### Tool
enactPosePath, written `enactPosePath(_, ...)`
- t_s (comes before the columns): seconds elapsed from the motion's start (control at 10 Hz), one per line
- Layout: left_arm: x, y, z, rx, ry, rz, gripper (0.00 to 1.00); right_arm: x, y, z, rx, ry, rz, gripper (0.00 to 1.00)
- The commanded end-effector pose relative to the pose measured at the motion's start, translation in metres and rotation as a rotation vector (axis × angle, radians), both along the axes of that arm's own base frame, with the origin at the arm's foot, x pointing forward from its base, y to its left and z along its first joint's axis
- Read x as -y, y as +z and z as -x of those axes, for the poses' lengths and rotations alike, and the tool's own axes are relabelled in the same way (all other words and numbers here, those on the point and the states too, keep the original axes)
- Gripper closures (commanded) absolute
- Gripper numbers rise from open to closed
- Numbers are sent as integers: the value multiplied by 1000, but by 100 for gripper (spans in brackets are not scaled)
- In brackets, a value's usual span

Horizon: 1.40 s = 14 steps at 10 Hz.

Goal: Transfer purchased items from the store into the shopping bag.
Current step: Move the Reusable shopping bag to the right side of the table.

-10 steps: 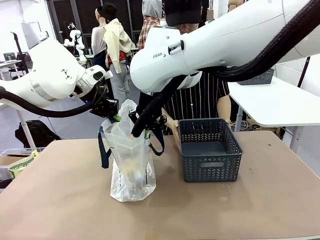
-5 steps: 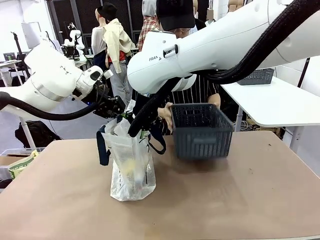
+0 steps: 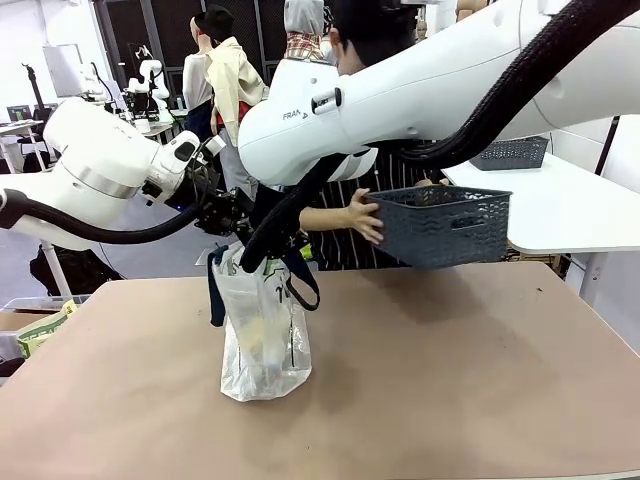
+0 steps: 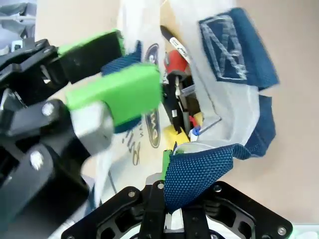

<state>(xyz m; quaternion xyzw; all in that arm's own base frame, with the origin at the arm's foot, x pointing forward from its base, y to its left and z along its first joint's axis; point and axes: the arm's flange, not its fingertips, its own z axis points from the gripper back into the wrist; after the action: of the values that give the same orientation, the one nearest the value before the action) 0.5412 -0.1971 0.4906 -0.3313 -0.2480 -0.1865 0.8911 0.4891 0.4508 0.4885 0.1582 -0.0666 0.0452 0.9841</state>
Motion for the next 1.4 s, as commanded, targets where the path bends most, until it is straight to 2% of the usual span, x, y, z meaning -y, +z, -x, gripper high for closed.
enactPosePath(0.0, -8, -6, 2, 20, -80, 60, 56, -7, -3, -10, 18, 12, 2, 100)
enactPosePath(0.5, -6, -6, -1, 50, -167, 137, 56, -18, -3, -13, 16, 31, 12, 100)
enactPosePath(1.3, 1, -12, -9, 22, -260, 133, 56, -32, 0, -3, 14, 139, 20, 100)
